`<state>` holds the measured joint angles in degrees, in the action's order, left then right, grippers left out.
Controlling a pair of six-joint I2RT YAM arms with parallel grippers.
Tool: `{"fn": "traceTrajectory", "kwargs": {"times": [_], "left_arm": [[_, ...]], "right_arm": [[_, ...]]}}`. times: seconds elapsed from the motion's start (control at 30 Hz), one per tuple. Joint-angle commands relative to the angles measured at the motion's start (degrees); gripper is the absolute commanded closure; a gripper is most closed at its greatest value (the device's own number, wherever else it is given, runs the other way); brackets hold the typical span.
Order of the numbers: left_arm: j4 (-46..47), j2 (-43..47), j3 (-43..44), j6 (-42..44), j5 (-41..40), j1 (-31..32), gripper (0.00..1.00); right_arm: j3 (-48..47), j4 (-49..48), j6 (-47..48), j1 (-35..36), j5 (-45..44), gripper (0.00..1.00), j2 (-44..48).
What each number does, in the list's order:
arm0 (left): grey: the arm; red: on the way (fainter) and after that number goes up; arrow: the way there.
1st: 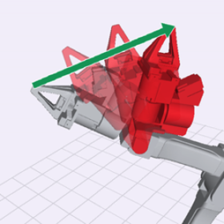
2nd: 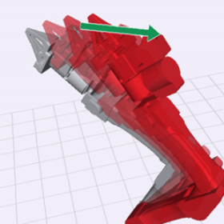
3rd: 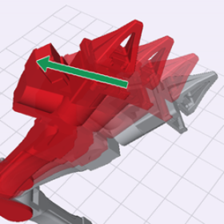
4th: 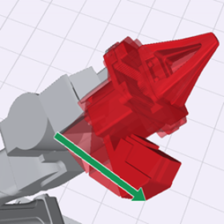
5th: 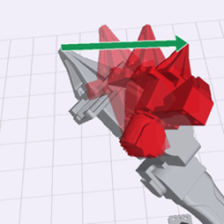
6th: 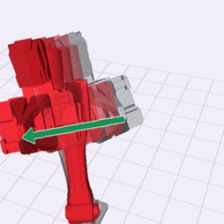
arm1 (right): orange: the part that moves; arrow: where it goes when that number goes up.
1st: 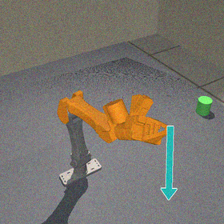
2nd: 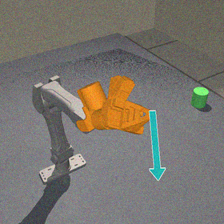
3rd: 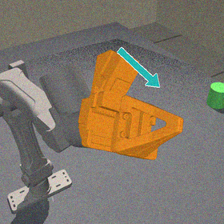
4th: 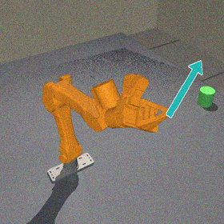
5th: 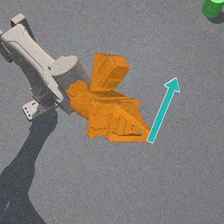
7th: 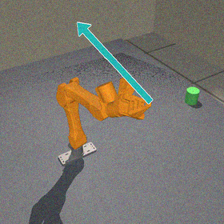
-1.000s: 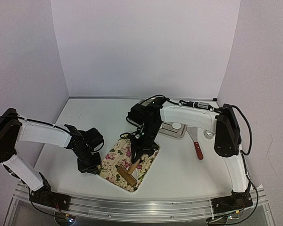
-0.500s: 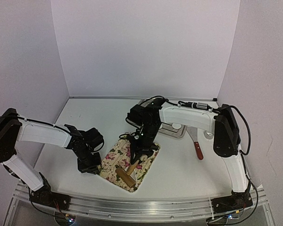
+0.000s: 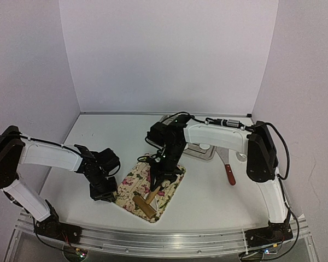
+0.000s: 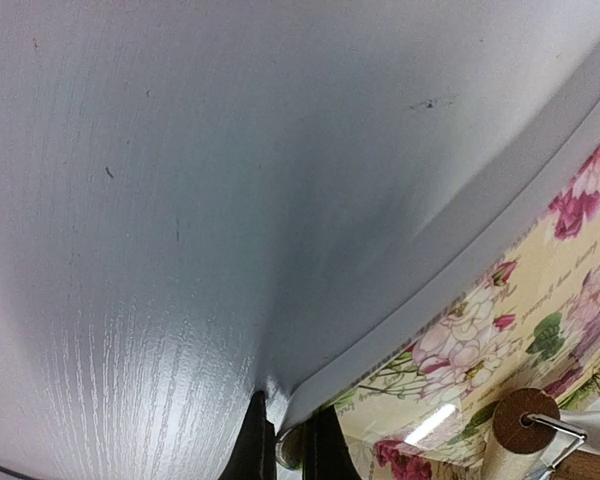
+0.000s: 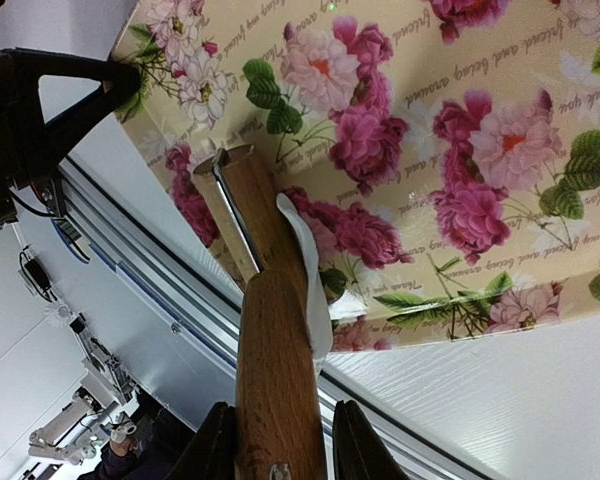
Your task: Roll out the dumpling wrappers from the dough
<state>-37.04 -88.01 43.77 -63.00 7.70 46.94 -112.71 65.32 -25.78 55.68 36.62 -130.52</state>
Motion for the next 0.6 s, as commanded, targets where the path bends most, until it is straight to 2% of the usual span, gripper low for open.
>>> {"fn": "traceTrajectory", "kwargs": {"times": [0.0, 0.33, 0.4, 0.57], "left_arm": [[3.0, -1.69, -1.84, -2.74, -1.99, 0.15, 1.0], [3.11, -1.9, -1.92, -2.74, -2.07, 0.18, 1.0], [2.8, -1.8, -1.8, -2.74, -2.25, 0.17, 1.0], [1.3, -0.87, -0.69, -2.12, -3.58, 0.08, 1.0]], "right_arm": [[6.61, 4.33, -1.01, 1.36, -29.71, 1.0, -12.27], [5.08, 4.95, -0.94, 1.36, -29.62, 1.0, -11.14], [3.4, 5.03, -0.28, 1.36, -27.25, 1.0, -9.36], [-3.52, 4.22, 2.08, 1.42, -13.62, 1.0, -1.33]]}}
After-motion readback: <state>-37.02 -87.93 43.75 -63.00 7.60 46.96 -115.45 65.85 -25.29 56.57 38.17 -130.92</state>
